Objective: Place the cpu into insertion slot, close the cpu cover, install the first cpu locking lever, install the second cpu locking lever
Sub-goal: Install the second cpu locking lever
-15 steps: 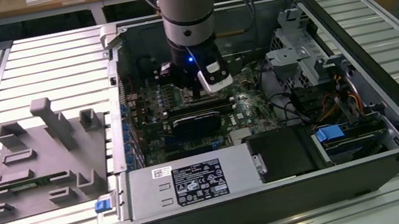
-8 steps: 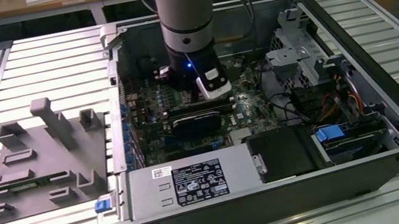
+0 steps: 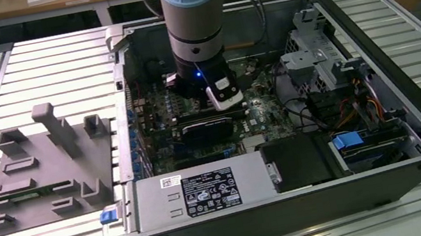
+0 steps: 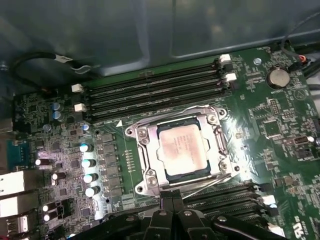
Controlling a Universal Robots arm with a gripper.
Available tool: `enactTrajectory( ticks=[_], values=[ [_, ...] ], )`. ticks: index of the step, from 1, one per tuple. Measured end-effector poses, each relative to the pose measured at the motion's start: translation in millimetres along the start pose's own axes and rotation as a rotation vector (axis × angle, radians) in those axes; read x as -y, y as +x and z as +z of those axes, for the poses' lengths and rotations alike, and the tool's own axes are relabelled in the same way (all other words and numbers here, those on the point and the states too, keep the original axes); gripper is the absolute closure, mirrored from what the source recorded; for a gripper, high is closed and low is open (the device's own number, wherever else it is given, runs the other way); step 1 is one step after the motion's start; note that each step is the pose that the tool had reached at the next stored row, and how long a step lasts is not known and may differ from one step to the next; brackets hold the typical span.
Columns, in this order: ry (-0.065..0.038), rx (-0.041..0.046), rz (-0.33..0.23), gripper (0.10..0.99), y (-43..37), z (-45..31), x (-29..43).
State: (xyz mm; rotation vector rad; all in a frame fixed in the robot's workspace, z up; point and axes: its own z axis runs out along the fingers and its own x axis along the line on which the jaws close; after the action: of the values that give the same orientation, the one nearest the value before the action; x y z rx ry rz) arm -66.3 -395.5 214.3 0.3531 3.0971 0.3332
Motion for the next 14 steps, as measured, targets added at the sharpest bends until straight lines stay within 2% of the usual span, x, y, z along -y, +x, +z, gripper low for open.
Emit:
enactTrajectory(
  ticks=[8,14],
  values=[
    [-0.029,-0.0097,-0.015,0.984,1.1,1.9,9.5],
    [-0.060,-0.0171,-0.017,0.984,1.6,3.6,16.6]
  ],
)
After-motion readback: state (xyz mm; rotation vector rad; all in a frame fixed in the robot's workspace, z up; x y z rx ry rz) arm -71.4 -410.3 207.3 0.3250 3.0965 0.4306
